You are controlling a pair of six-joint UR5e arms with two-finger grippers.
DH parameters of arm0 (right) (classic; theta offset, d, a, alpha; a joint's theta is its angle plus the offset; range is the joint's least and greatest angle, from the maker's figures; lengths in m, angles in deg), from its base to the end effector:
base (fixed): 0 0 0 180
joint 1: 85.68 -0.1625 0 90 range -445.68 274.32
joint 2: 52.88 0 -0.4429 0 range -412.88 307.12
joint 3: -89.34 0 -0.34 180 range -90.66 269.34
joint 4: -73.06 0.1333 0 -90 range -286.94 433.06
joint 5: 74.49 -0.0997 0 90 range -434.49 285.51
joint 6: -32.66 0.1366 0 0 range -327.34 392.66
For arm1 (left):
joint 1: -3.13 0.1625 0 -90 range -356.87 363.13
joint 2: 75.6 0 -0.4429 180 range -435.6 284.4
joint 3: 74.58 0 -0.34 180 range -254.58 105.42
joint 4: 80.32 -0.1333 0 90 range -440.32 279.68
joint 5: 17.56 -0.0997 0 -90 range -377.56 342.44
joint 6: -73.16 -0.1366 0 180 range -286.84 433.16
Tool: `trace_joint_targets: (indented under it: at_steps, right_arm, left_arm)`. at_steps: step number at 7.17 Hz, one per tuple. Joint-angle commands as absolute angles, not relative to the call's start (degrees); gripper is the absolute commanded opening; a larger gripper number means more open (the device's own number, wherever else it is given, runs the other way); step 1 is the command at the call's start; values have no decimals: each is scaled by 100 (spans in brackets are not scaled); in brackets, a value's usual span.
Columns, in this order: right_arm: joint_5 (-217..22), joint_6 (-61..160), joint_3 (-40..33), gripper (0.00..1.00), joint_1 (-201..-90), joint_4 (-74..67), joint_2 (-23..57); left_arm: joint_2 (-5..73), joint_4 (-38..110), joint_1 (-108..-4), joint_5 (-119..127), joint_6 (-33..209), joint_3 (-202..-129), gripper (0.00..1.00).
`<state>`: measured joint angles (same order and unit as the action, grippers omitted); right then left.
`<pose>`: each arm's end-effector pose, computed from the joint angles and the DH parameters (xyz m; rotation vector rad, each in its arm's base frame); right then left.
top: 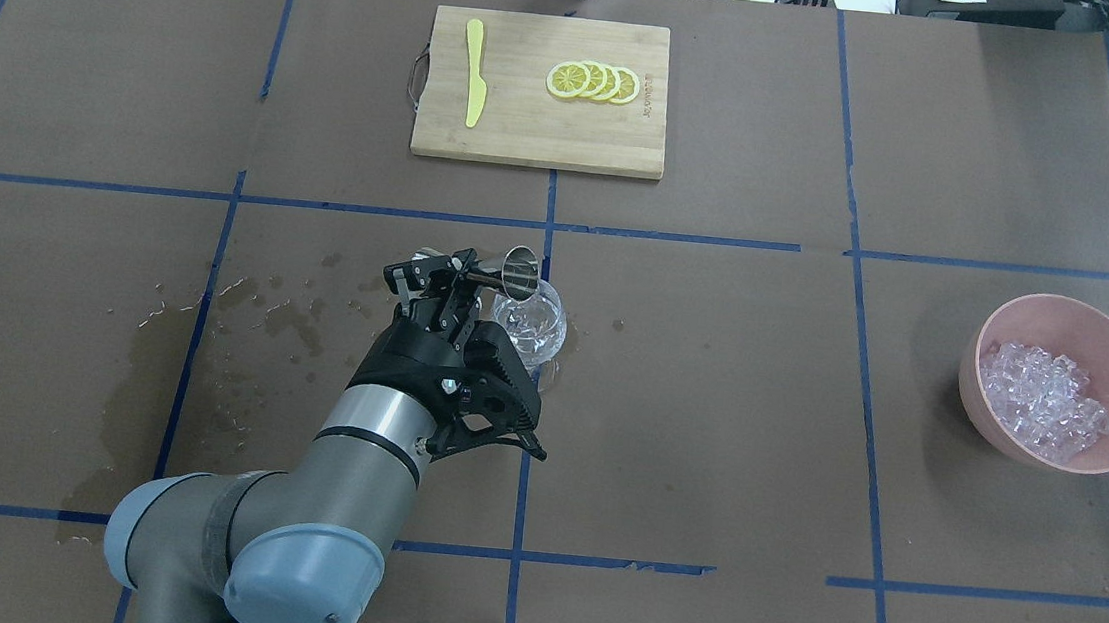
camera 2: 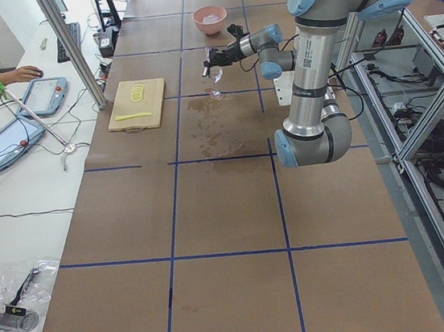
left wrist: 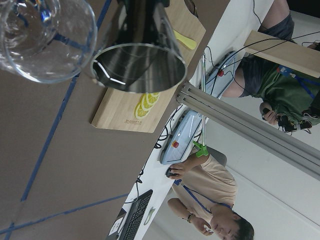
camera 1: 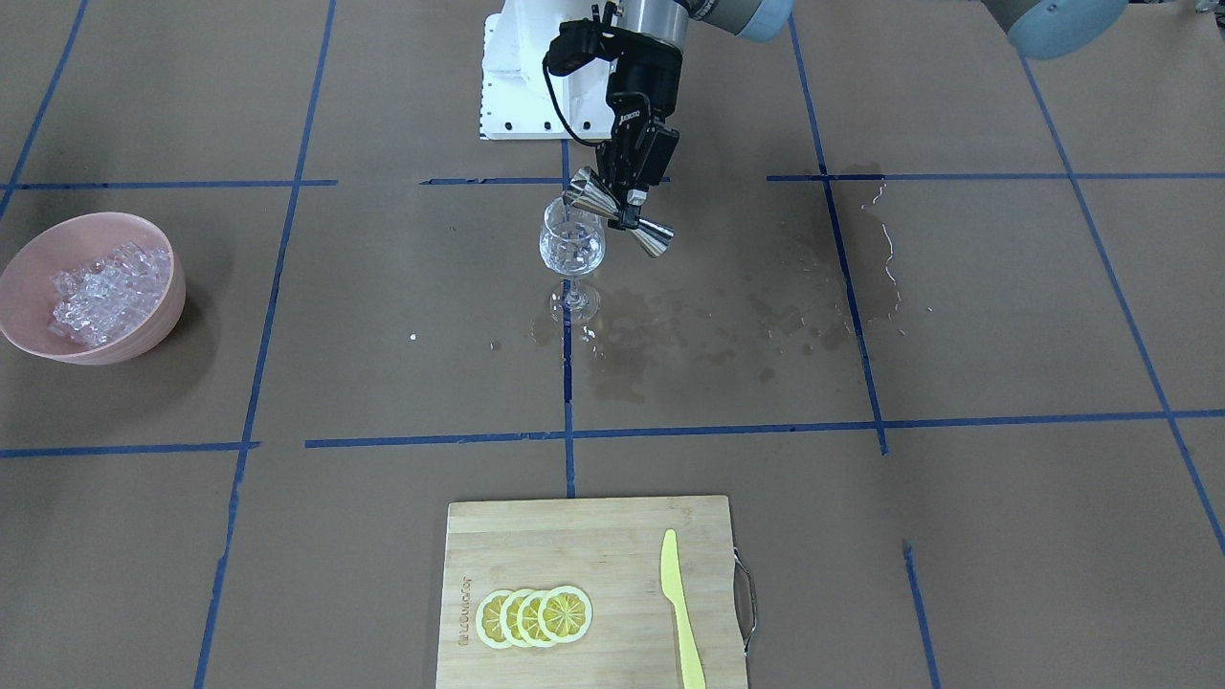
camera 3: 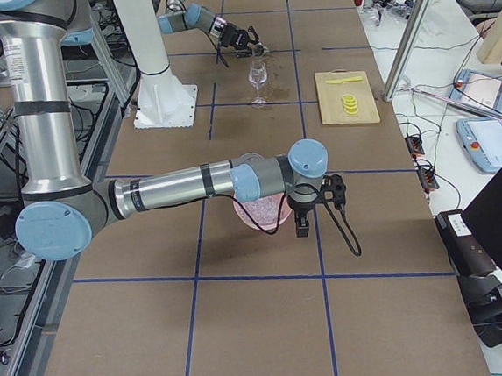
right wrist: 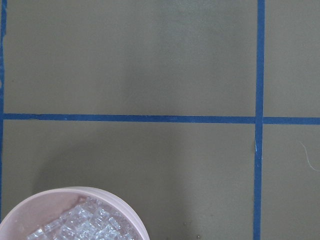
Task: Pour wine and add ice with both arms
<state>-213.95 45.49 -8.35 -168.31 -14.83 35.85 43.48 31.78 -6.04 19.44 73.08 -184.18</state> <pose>-0.0298 -0.4605 0.6203 0.0273 -0.8786 0.0057 0.5045 -0.3270 0.2271 1.3921 0.1295 0.6111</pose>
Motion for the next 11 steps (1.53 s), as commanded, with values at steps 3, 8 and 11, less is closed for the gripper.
trace_joint_targets:
  at_steps: [3, 8, 11]
  right_arm:
    - [-21397, 4558, -840, 100, -16829, -1483, 3580]
    - [-21406, 4549, -831, 100, -16838, -1509, 3580]
    - [-21485, 4549, -822, 100, -16838, -1527, 3580]
  left_arm:
    - [4341, 3016, -715, 1944, 6658, -18409, 0]
    - [4358, 2621, -777, 1927, 5919, -18444, 0]
    - [4367, 2560, -759, 1918, 5797, -18453, 0]
